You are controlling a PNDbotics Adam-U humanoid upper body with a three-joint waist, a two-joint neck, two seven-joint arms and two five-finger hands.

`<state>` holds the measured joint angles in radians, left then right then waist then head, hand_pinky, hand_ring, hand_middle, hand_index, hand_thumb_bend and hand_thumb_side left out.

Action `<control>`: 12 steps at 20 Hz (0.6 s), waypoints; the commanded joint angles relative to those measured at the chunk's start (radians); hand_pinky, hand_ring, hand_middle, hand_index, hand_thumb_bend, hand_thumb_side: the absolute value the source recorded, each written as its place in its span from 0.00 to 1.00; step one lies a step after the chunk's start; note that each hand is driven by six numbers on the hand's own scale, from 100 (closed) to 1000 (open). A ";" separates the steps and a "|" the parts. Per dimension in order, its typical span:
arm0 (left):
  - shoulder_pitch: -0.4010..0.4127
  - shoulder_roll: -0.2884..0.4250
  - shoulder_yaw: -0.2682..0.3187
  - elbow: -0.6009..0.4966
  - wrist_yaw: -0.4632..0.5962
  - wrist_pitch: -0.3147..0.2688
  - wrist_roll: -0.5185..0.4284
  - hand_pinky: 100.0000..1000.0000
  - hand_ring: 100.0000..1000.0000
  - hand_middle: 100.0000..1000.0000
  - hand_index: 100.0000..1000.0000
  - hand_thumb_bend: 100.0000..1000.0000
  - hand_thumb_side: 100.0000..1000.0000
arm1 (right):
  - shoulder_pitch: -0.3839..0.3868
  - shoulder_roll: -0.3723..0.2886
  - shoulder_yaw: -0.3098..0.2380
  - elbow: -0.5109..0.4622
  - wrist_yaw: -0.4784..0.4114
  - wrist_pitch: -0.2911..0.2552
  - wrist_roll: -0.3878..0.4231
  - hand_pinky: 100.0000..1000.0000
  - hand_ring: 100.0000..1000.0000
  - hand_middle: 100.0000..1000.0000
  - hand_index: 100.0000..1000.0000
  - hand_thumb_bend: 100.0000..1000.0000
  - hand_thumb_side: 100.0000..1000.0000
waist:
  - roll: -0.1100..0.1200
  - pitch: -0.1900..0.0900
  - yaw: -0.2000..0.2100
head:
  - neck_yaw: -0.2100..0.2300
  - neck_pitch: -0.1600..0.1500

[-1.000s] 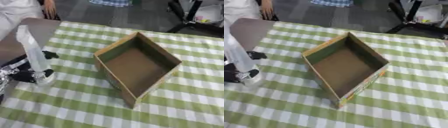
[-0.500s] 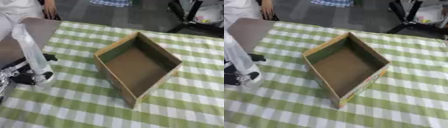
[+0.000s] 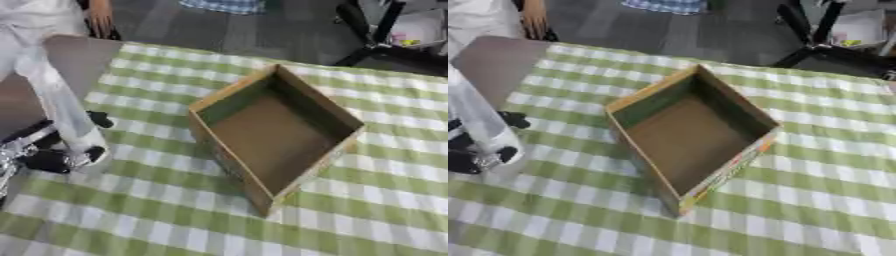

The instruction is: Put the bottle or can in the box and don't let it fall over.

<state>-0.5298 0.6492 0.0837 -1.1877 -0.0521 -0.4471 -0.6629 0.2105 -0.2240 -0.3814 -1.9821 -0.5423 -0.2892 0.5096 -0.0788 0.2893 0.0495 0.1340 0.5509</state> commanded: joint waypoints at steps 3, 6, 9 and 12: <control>-0.002 0.013 0.000 0.019 -0.012 0.011 -0.018 1.00 1.00 0.67 0.66 0.00 0.00 | -0.001 -0.013 -0.010 -0.018 -0.003 0.000 0.002 0.92 1.00 1.00 1.00 0.00 0.57 | 0.002 -0.011 0.000 | 0.001 -0.012; -0.003 0.011 -0.001 0.025 -0.011 0.025 -0.026 1.00 1.00 0.59 0.55 0.00 0.00 | -0.002 -0.013 -0.010 -0.018 -0.004 0.001 0.002 0.92 1.00 1.00 1.00 0.00 0.57 | 0.002 -0.011 0.000 | 0.001 -0.012; -0.005 0.010 0.002 0.028 -0.002 0.038 -0.019 1.00 1.00 0.49 0.44 0.00 0.08 | -0.001 -0.013 -0.010 -0.018 -0.004 0.001 0.002 0.92 1.00 1.00 1.00 0.00 0.57 | 0.002 -0.011 -0.001 | 0.001 -0.011; -0.007 0.010 0.005 0.028 0.008 0.051 0.008 1.00 1.00 0.43 0.35 0.00 0.15 | -0.001 -0.013 -0.010 -0.018 -0.004 0.001 0.003 0.92 1.00 1.00 1.00 0.00 0.57 | 0.002 -0.011 0.000 | 0.002 -0.010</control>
<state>-0.5370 0.6416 0.0863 -1.1723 -0.0390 -0.4033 -0.6601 0.2104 -0.2240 -0.3816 -1.9821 -0.5424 -0.2889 0.5098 -0.0784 0.2893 0.0492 0.1341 0.5509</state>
